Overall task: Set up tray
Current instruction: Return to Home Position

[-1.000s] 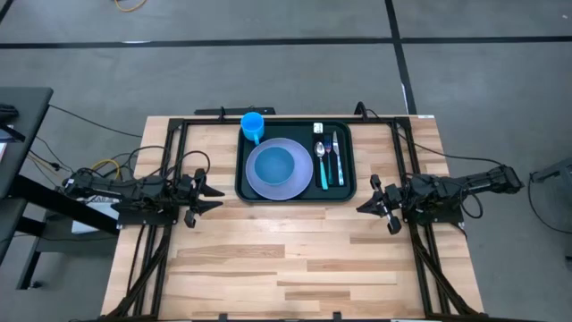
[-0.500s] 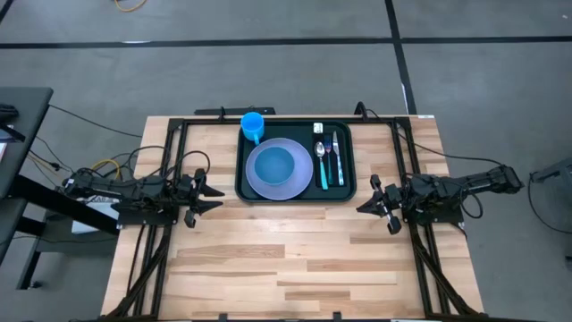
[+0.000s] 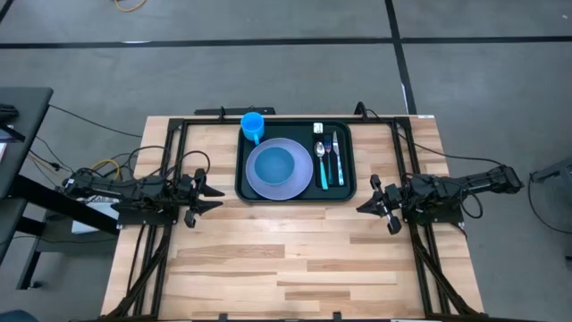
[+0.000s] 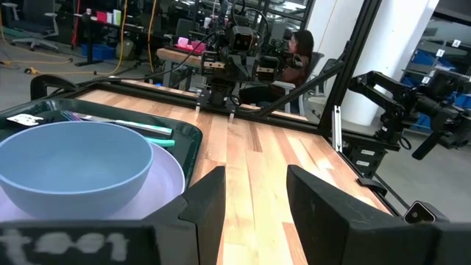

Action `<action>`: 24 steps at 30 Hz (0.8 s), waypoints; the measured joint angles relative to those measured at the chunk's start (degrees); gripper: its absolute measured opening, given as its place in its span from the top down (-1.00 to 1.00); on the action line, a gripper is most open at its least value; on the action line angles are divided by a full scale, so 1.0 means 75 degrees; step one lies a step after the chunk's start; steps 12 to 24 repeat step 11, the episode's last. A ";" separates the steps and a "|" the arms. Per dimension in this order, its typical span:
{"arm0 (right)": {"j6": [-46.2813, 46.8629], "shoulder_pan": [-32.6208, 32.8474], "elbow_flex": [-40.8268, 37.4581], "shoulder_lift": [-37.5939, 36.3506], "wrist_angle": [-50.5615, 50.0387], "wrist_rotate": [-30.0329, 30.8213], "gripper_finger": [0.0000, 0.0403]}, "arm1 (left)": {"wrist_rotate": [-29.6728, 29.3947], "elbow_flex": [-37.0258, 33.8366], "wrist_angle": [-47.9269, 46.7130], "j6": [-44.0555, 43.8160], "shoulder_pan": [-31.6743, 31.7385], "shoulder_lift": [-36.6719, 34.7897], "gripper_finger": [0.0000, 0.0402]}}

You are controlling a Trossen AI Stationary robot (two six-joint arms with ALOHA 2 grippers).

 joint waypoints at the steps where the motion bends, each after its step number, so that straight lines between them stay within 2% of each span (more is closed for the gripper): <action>1: -0.0001 -0.0001 0.0000 0.0000 0.0000 0.0000 0.97 | -0.0001 -0.0001 0.0000 -0.0007 0.0001 -0.0001 0.34; 24: 0.0001 -0.0001 0.0000 0.0001 0.0000 0.0000 0.97 | -0.0002 -0.0002 0.0000 0.0005 0.0000 0.0002 0.34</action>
